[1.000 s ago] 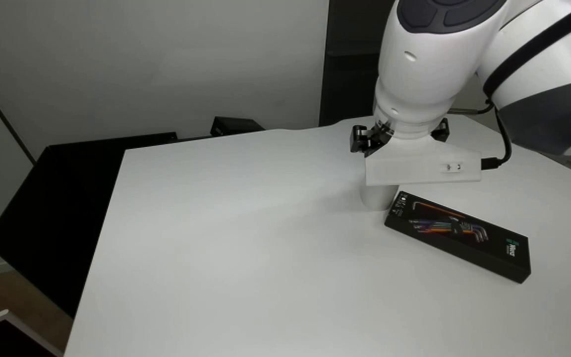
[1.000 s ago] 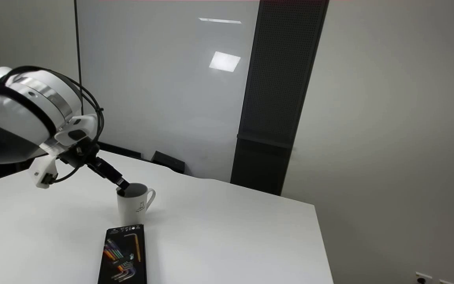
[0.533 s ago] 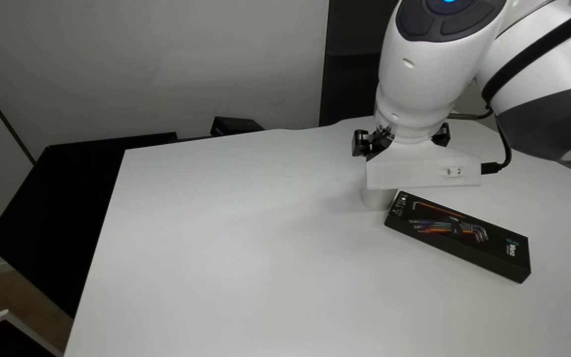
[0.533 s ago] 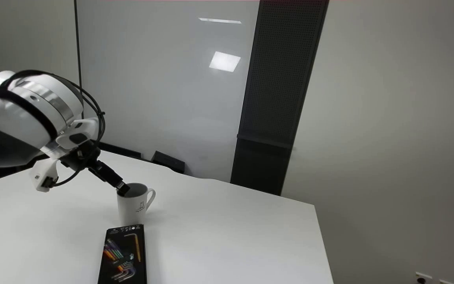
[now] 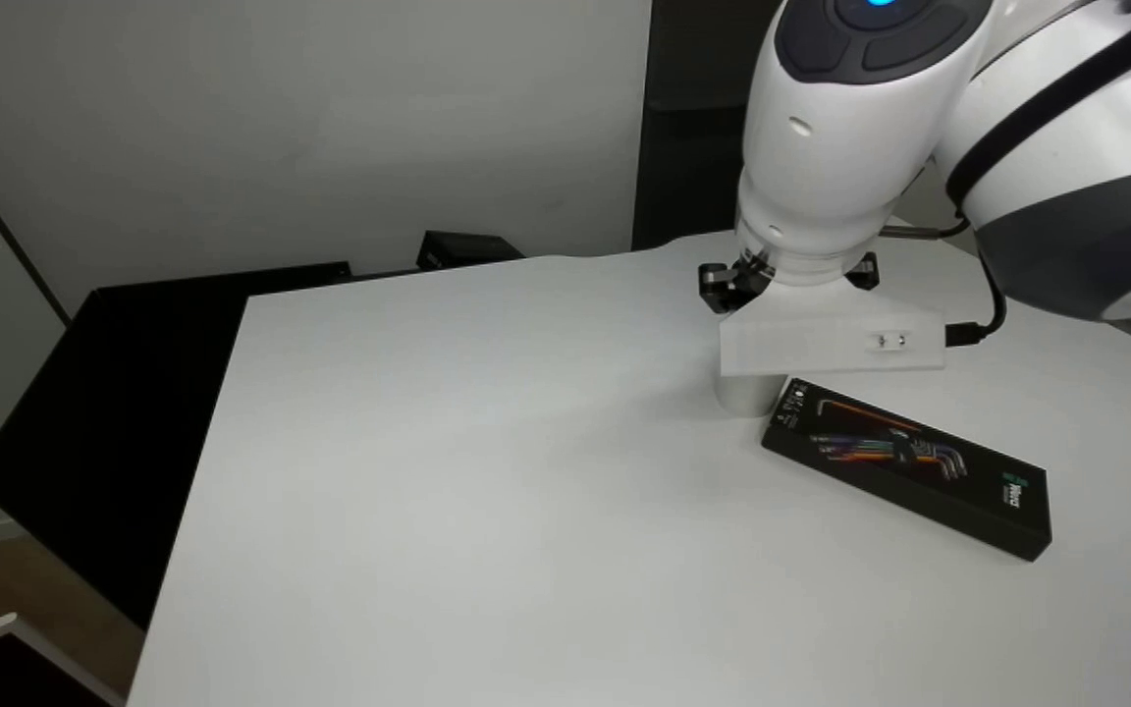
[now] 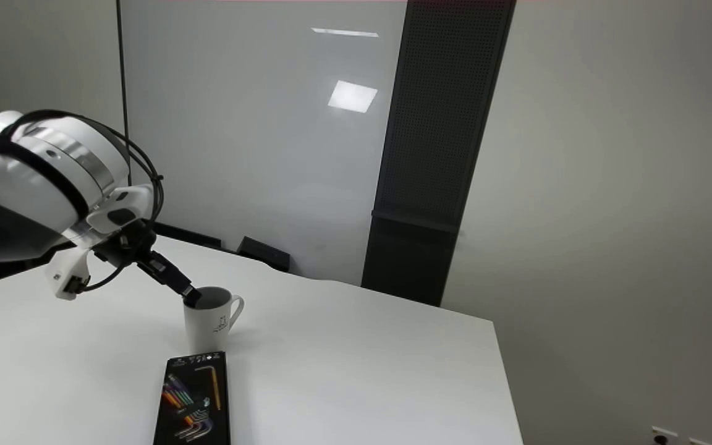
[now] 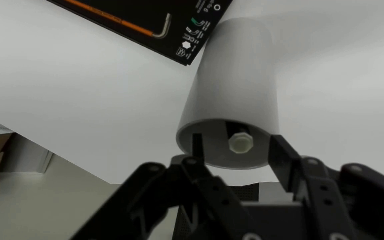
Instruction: Put the marker in the mug on the table
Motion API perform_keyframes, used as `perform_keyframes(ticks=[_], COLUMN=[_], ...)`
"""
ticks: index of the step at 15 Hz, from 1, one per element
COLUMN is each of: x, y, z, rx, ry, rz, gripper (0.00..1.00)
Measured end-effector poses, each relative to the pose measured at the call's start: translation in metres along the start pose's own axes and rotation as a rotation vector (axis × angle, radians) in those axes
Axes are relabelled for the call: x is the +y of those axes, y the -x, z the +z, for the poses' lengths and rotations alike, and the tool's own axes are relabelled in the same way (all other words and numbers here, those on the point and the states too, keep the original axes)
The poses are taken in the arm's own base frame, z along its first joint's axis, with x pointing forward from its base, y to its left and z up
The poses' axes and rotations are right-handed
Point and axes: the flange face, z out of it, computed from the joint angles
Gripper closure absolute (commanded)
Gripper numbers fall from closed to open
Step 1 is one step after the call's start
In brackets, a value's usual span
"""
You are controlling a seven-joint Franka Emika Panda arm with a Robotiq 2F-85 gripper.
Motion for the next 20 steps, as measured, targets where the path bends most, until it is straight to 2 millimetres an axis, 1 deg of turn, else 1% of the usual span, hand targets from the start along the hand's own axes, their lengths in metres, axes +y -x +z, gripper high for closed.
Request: perform_keyframes(ticks=[4,5,6,9,11,15,20], x=[-0.002,-0.002,-0.002,-0.002,-0.003,-0.006,-0.007], y=[-0.001,-0.001,-0.002,-0.004,-0.008,-0.028,-0.055], z=[-0.001,-0.001,-0.001,-0.001,-0.002,-0.012,-0.037], rx=[0.003,0.002,0.001,-0.001,0.003,0.039,0.098], ry=[-0.003,-0.003,-0.002,-0.001,-0.002,-0.012,-0.016], rz=[0.001,0.003,0.005,0.015,0.024,0.042,0.061], gripper=[0.94,0.95,0.93,0.93,0.93,0.93,0.93])
